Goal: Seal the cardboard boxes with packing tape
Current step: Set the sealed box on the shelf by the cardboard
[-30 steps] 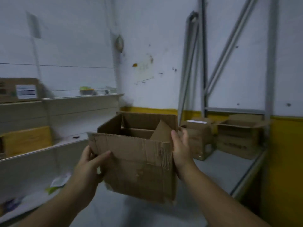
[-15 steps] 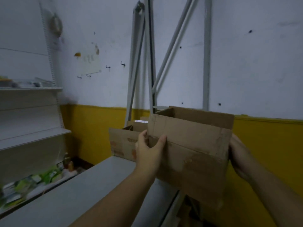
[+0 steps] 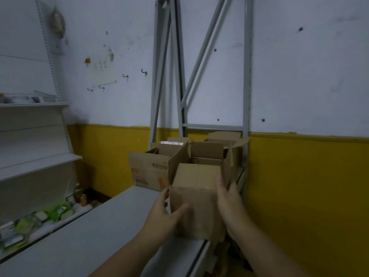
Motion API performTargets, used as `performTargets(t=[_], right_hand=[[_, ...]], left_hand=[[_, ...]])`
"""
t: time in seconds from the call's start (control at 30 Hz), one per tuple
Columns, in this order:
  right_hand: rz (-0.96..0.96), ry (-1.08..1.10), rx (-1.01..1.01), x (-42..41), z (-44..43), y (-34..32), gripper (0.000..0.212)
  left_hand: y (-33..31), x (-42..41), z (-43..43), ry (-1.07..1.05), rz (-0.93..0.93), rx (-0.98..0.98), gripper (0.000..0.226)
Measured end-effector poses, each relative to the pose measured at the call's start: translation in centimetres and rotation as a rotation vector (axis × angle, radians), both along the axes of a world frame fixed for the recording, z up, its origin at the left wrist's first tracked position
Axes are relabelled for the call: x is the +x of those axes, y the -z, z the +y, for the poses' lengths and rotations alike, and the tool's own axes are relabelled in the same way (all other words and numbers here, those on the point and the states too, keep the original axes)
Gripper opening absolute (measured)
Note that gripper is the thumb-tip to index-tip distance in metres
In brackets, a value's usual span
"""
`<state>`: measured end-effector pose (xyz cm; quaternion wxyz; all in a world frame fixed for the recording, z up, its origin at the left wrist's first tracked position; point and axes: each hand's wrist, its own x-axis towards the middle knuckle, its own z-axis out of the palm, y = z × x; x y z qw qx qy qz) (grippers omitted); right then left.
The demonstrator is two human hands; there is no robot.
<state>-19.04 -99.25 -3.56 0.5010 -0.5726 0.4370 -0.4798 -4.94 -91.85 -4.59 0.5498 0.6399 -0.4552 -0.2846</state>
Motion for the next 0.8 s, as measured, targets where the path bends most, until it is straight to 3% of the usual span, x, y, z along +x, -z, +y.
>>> performTargets(t=[0.13, 0.27, 0.43, 0.5, 0.57, 0.67, 0.73, 0.8], right_hand=[[0.265, -0.132, -0.188, 0.9, -0.2, 2.3, 0.097], [0.362, -0.017, -0.275, 1.7, -1.2, 3.4, 0.092], [0.688, 0.052, -0.297, 1.5, -1.7, 3.5, 0.088], [0.802, -0.006, -0.276, 0.9, -1.4, 2.8, 0.086], [1.04, -0.019, -0.279, 0.2, -0.4, 2.1, 0.083], [1.335, 0.021, -0.478, -0.5, 2.4, 1.1, 0.058], [1.342, -0.076, -0.688, 0.3, 4.6, 0.7, 0.039], [1.229, -0.244, -0.836, 2.1, 7.0, 0.7, 0.031]], left_hand=[[0.6, 0.9, -1.0, -0.138, 0.039, 0.014, 0.054], [0.4, 1.3, -1.9, -0.054, -0.007, 0.054, 0.064], [-1.3, 2.3, -1.3, 0.061, -0.156, 0.196, 0.071], [-2.1, 2.6, -0.5, 0.052, -0.286, 0.264, 0.065], [-2.7, 2.9, 0.9, -0.003, -0.489, 0.373, 0.064], [-3.2, 3.8, 4.0, -0.049, -0.874, 0.46, 0.066], [-4.1, 4.3, 6.8, -0.059, -1.106, 0.526, 0.064], [-5.0, 5.0, 9.9, -0.089, -1.186, 0.568, 0.064]])
